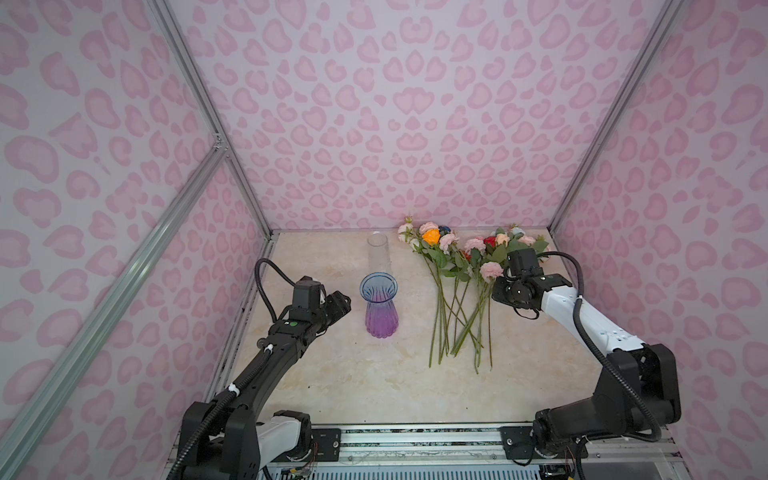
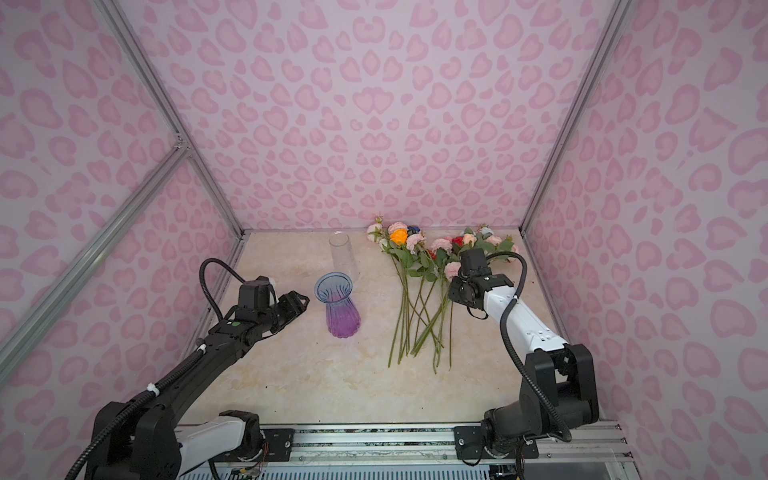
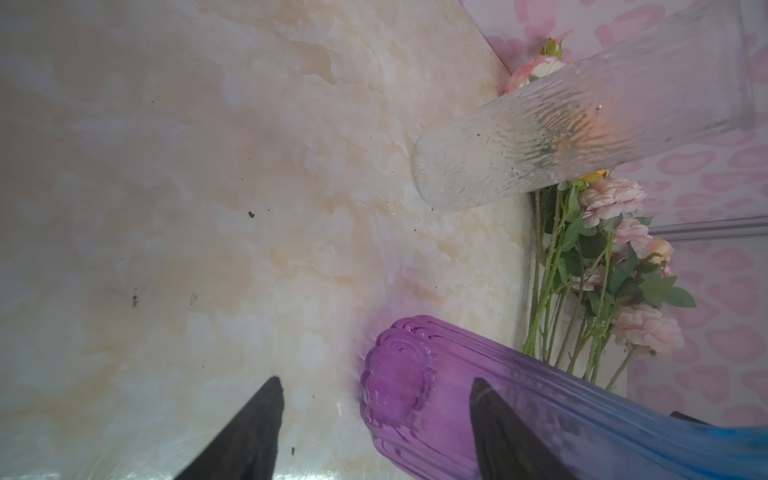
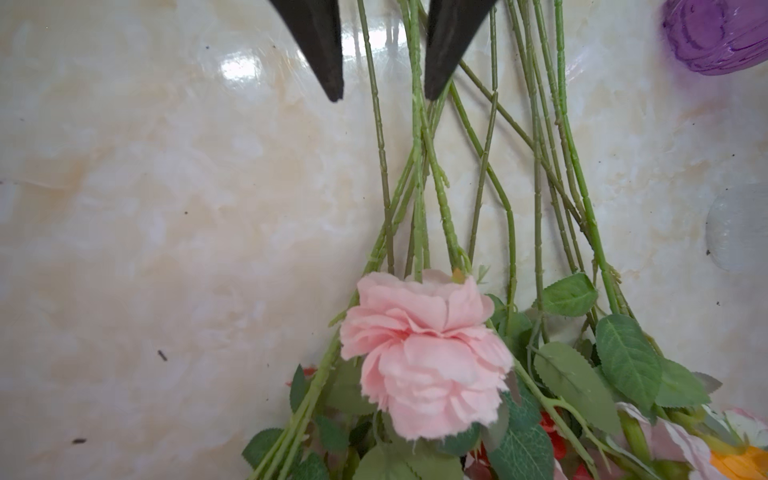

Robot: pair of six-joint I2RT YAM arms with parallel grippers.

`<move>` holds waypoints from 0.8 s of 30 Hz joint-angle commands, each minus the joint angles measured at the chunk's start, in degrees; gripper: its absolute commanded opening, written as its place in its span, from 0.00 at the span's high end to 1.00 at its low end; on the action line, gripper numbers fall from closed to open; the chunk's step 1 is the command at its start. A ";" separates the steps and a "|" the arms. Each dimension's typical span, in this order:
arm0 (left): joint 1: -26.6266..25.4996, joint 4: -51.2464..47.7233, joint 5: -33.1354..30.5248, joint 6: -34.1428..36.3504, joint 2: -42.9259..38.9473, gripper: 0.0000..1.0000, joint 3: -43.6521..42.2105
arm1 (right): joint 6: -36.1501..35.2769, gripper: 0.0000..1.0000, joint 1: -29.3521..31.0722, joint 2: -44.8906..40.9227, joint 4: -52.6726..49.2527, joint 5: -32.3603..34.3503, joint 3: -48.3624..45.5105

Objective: Arrange the flowers into the vase
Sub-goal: 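Close right gripper on the stems of two pink flowers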

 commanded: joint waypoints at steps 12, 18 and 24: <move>-2.72 5.65 -1.12 2.26 4.27 0.28 -0.49 | -0.28 0.76 -1.01 11.15 7.40 -8.20 2.15; -3.16 6.43 -0.60 2.42 5.07 0.29 -0.58 | -0.61 0.81 -1.29 12.94 7.92 -8.35 2.28; -4.11 6.62 0.05 2.97 5.52 0.30 -0.47 | -0.41 0.94 -1.45 12.04 9.21 -8.68 1.18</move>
